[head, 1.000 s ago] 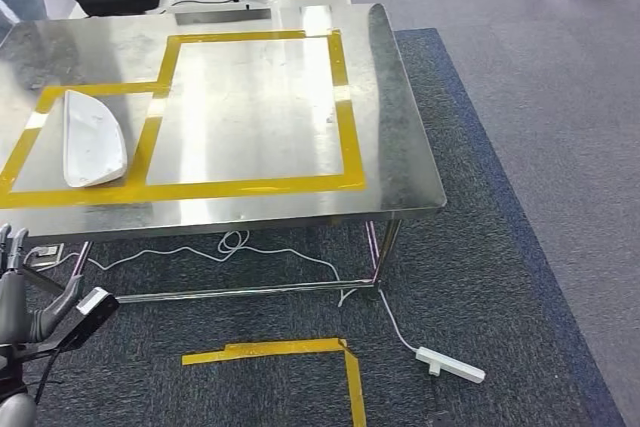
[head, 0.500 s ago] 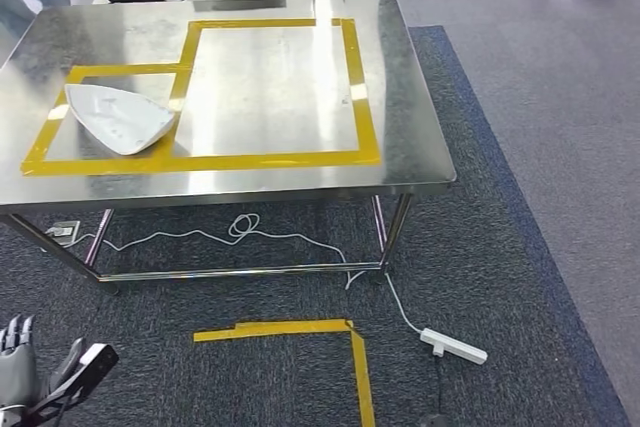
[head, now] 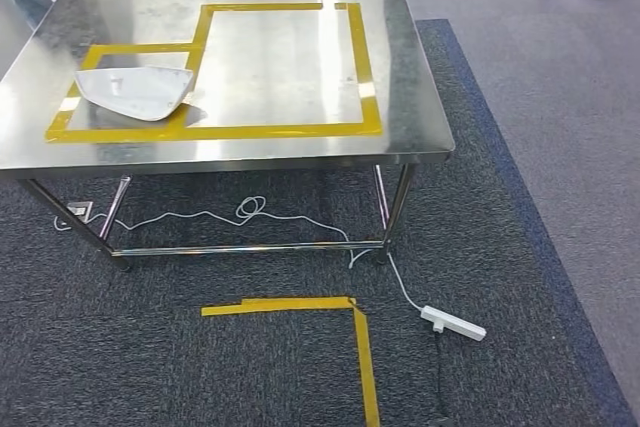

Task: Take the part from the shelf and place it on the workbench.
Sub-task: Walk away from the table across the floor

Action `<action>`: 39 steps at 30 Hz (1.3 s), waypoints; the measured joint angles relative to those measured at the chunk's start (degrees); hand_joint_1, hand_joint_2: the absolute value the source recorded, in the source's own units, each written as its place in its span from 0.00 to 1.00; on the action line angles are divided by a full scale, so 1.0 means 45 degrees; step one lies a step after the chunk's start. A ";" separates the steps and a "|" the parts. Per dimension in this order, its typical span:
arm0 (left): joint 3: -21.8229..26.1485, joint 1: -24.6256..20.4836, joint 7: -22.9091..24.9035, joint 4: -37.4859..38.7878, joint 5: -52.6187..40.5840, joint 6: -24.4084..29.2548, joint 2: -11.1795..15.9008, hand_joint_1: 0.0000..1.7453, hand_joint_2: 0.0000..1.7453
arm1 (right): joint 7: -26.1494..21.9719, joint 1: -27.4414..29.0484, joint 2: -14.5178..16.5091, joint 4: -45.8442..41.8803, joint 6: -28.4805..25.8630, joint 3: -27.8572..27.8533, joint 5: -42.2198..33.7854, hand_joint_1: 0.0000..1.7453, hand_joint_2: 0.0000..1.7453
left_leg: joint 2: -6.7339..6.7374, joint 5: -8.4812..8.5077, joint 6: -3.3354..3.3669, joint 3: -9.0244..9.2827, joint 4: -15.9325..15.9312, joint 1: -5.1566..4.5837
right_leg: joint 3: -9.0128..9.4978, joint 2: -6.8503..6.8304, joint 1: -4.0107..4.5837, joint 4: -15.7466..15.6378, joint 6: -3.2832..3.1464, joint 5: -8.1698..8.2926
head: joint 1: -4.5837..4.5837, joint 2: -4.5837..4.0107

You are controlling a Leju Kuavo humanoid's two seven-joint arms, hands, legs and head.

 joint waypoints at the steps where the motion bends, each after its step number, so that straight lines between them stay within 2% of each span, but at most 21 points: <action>1: 0.0160 -0.0061 0.0040 0.0256 0.0047 -0.0052 -0.0073 0.00 0.00 | -0.0006 -0.0003 0.0000 -0.0001 -0.0017 -0.0019 -0.0007 0.00 0.00 | -0.0007 -0.0074 0.0111 0.0060 -0.0176 -0.0048 | -0.0048 -0.0006 0.0004 0.0020 0.0094 0.0099 | 0.0002 0.0000; 3: 0.0449 -0.0148 0.0178 0.0684 0.0153 -0.0177 -0.0197 0.00 0.00 | -0.0016 0.0034 0.0000 0.0001 -0.0032 -0.0064 -0.0010 0.00 0.00 | 0.0023 0.0116 0.0371 -0.0164 -0.0163 -0.0064 | -0.0141 0.0010 -0.0028 0.0032 0.0274 0.0204 | 0.0005 0.0000; 4: 0.0591 -0.0188 0.0298 0.0843 0.0225 -0.0272 -0.0260 0.00 0.00 | -0.0021 0.0063 0.0000 0.0002 -0.0038 -0.0084 -0.0010 0.00 0.00 | 0.0047 0.0260 0.0509 -0.0322 -0.0165 -0.0063 | -0.0268 0.0042 -0.0051 0.0203 0.0349 -0.0062 | 0.0014 0.0000; 6: 0.0910 -0.0262 0.0601 0.1035 0.0440 -0.0544 -0.0388 0.00 0.00 | -0.0036 0.0111 0.0000 0.0004 -0.0040 -0.0109 -0.0006 0.00 0.00 | 0.0088 0.0590 0.0709 -0.0713 -0.0177 -0.0060 | -0.0684 0.0132 -0.0082 0.1305 0.0440 -0.1294 | 0.0024 0.0000; 8: 0.1224 -0.0300 0.0863 0.1130 0.0617 -0.0819 -0.0519 0.00 0.00 | -0.0045 0.0121 0.0001 0.0004 -0.0033 -0.0119 0.0005 0.00 0.00 | 0.0099 0.0925 0.0776 -0.1153 -0.0160 -0.0108 | -0.1041 0.0188 -0.0083 0.3026 0.0481 -0.2415 | 0.0030 0.0000; 10: 0.1480 -0.0330 0.1037 0.1240 0.0691 -0.0997 -0.0676 0.00 0.00 | -0.0046 0.0115 0.0004 0.0004 -0.0026 -0.0126 0.0024 0.00 0.00 | 0.0110 0.1257 0.0778 -0.1588 -0.0137 -0.0165 | -0.0806 0.0202 -0.0077 0.3839 0.0457 -0.2282 | 0.0028 0.0000; 11: 0.1580 -0.0348 0.1127 0.1296 0.0703 -0.1067 -0.0751 0.00 0.00 | -0.0045 0.0111 0.0005 0.0004 -0.0018 -0.0130 0.0036 0.00 0.00 | 0.0111 0.1416 0.0765 -0.1786 -0.0130 -0.0187 | -0.0354 0.0206 -0.0070 0.3576 0.0412 -0.1877 | 0.0029 0.0000; 13: 0.1770 -0.0398 0.1367 0.1394 0.0696 -0.1219 -0.0892 0.00 0.00 | -0.0042 0.0073 0.0003 0.0002 0.0008 -0.0136 0.0059 0.00 0.00 | 0.0096 0.1719 0.0698 -0.2083 -0.0115 -0.0226 | 0.1179 0.0229 -0.0031 0.1829 0.0270 -0.1397 | 0.0038 0.0000; 15: 0.1931 -0.0444 0.1597 0.1462 0.0695 -0.1354 -0.1006 0.00 0.00 | -0.0042 -0.0011 0.0000 0.0004 0.0052 -0.0138 0.0078 0.00 0.00 | 0.0091 0.2019 0.0588 -0.2253 -0.0089 -0.0262 | 0.2613 0.0259 0.0017 -0.0271 0.0150 -0.1675 | 0.0038 0.0000; 17: 0.2072 -0.0486 0.1765 0.1535 0.0697 -0.1426 -0.1104 0.00 0.00 | -0.0029 -0.0052 0.0002 0.0008 0.0095 -0.0147 0.0083 0.00 0.00 | 0.0103 0.2338 0.0446 -0.2371 -0.0122 -0.0264 | 0.2954 0.0274 0.0053 -0.1092 0.0075 -0.1846 | 0.0040 0.0000; 19: 0.2206 -0.0507 0.1874 0.1623 0.0703 -0.1447 -0.1194 0.00 0.00 | 0.0005 -0.0026 0.0010 0.0031 0.0135 -0.0159 0.0077 0.00 0.00 | 0.0081 0.2133 0.0300 -0.2509 -0.0005 -0.0225 | 0.2666 0.0214 0.0035 -0.1035 -0.0076 -0.1620 | 0.0028 0.0000; 22: 0.2311 -0.0502 0.1937 0.1677 0.0652 -0.1436 -0.1330 0.00 0.00 | 0.0048 0.0003 0.0015 0.0053 0.0199 -0.0180 0.0033 0.00 0.00 | 0.0061 0.0188 0.0147 -0.2846 0.1744 -0.0171 | 0.2119 0.0096 0.0027 -0.0935 -0.0312 -0.1189 | -0.0060 0.0000; 24: 0.2357 -0.0520 0.1942 0.1681 0.0567 -0.1413 -0.1414 0.00 0.00 | 0.0061 -0.0004 0.0015 0.0056 0.0251 -0.0197 0.0004 0.00 0.00 | 0.0063 -0.0503 0.0088 -0.2951 0.3339 -0.0162 | 0.1661 0.0027 0.0060 -0.0760 -0.0331 -0.0919 | -0.0079 0.0000; 26: 0.2389 -0.0536 0.1940 0.1681 0.0515 -0.1401 -0.1477 0.00 0.00 | 0.0071 -0.0022 0.0015 0.0059 0.0270 -0.0223 -0.0012 0.00 0.00 | 0.0062 0.0002 0.0102 -0.2533 0.3700 -0.0164 | 0.1170 -0.0019 0.0084 -0.0505 -0.0310 -0.0683 | -0.0080 0.0000; 28: 0.2398 -0.0544 0.1939 0.1681 0.0501 -0.1396 -0.1512 0.00 0.00 | 0.0074 -0.0037 0.0021 0.0062 0.0271 -0.0256 -0.0015 0.00 0.00 | 0.0060 0.0526 0.0224 -0.1394 0.2407 -0.0188 | 0.0699 -0.0026 0.0098 -0.0238 -0.0259 -0.0485 | -0.0081 0.0000; 30: 0.2404 -0.0558 0.1936 0.1681 0.0445 -0.1390 -0.1533 0.00 0.00 | 0.0074 -0.0052 0.0033 0.0064 0.0279 -0.0284 -0.0024 0.00 0.00 | 0.0060 0.0306 0.0378 -0.0232 0.0616 -0.0246 | 0.0358 -0.0030 0.0119 -0.0047 -0.0157 -0.0288 | -0.0072 0.0000; 31: 0.2407 -0.0565 0.1931 0.1681 0.0386 -0.1382 -0.1537 0.00 0.00 | 0.0075 -0.0063 0.0040 0.0067 0.0288 -0.0297 -0.0033 0.00 0.00 | 0.0060 0.0128 0.0438 0.0044 0.0076 -0.0283 | 0.0246 -0.0038 0.0117 -0.0010 -0.0084 -0.0168 | -0.0071 0.0000; 34: 0.2412 -0.0551 0.1901 0.1680 0.0173 -0.1355 -0.1561 0.00 0.00 | 0.0107 -0.0081 0.0046 0.0076 0.0306 -0.0357 -0.0055 0.00 0.00 | 0.0110 0.0314 0.0649 -0.0172 -0.0275 -0.0273 | -0.0005 0.0003 0.0083 0.0082 0.0168 -0.0094 | -0.0078 0.0000; 36: 0.2415 -0.0544 0.1868 0.1672 0.0091 -0.1345 -0.1603 0.00 0.00 | 0.0123 -0.0073 0.0053 0.0085 0.0307 -0.0384 -0.0051 0.00 0.00 | 0.0166 0.0636 0.0815 -0.0512 -0.0325 -0.0224 | -0.0341 0.0119 0.0044 0.0852 0.0312 -0.1075 | -0.0049 0.0000; 38: 0.2423 -0.0537 0.1843 0.1645 0.0010 -0.1339 -0.1648 0.00 0.00 | 0.0111 -0.0078 0.0062 0.0090 0.0310 -0.0390 -0.0042 0.00 0.00 | 0.0181 0.0968 0.0873 -0.0916 -0.0315 -0.0229 | -0.0735 0.0189 0.0010 0.2397 0.0428 -0.2308 | -0.0012 0.0000; 39: 0.2431 -0.0527 0.1838 0.1620 -0.0042 -0.1344 -0.1675 0.00 0.00 | 0.0096 -0.0088 0.0069 0.0092 0.0311 -0.0392 -0.0039 0.00 0.00 | 0.0186 0.1145 0.0863 -0.1128 -0.0306 -0.0229 | -0.0814 0.0195 -0.0007 0.3107 0.0473 -0.2550 | -0.0017 0.0000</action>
